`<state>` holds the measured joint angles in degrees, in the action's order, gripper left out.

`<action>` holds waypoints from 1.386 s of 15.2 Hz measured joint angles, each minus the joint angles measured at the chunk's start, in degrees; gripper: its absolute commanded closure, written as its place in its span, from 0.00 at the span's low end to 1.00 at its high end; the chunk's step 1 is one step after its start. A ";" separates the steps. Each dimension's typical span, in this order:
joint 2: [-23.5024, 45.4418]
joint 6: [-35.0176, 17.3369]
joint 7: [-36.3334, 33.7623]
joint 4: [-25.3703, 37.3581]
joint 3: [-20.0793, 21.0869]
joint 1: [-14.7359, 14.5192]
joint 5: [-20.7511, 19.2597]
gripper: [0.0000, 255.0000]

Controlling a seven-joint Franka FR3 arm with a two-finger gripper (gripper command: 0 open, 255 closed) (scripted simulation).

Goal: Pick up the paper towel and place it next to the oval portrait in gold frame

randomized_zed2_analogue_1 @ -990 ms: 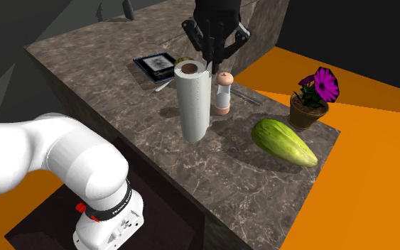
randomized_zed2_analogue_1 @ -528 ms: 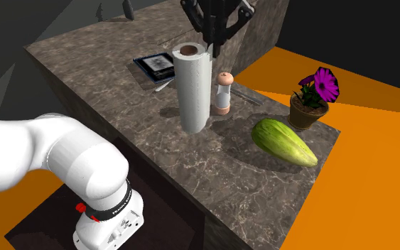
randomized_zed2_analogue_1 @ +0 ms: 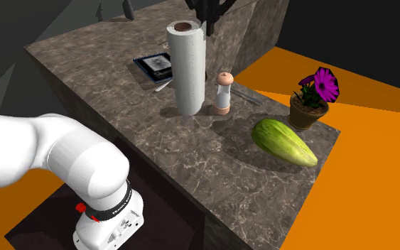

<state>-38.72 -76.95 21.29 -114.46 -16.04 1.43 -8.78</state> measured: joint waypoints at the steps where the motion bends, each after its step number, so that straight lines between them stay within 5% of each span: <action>1: 0.99 -0.44 -1.12 0.44 0.81 -0.39 0.75 1.00; 11: 11.74 -4.34 -11.82 6.61 8.60 -4.10 6.76 1.00; 21: 27.14 -5.49 -22.13 20.88 15.47 -7.89 10.01 1.00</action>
<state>-11.58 -82.44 -0.84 -93.58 -0.56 -6.46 1.23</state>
